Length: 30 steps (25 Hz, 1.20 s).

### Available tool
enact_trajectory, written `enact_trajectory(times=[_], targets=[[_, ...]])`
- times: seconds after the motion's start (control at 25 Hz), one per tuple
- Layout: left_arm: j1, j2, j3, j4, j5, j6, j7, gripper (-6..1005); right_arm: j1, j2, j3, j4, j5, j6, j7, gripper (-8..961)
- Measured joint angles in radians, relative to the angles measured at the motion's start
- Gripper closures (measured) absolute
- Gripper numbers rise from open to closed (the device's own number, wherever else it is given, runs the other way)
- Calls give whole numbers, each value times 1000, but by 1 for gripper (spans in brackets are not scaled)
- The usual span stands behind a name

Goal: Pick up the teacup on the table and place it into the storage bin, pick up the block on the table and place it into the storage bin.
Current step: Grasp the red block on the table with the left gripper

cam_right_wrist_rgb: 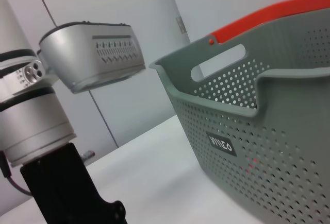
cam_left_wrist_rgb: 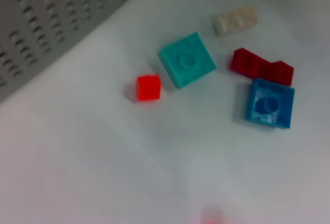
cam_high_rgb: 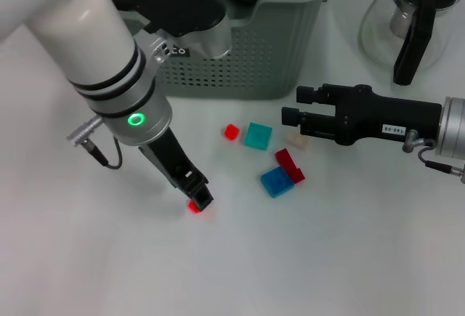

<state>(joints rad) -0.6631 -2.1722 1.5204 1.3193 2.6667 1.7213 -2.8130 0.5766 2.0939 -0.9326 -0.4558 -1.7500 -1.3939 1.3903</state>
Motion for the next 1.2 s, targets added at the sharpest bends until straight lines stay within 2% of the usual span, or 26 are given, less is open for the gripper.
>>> enact_trajectory(times=[0.52, 0.72, 1.2], targets=[[-33, -1, 68, -98, 7, -70, -50, 453, 0, -1, -6, 0, -1, 0, 0, 313], [-34, -3, 88, -100, 34, -80, -63, 606, -3, -2, -6, 1, 0, 0, -1, 313], [-29, -3, 135, -102, 35, -114, -78, 625, -7, -2, -6, -2, 0, -5, 7, 313]])
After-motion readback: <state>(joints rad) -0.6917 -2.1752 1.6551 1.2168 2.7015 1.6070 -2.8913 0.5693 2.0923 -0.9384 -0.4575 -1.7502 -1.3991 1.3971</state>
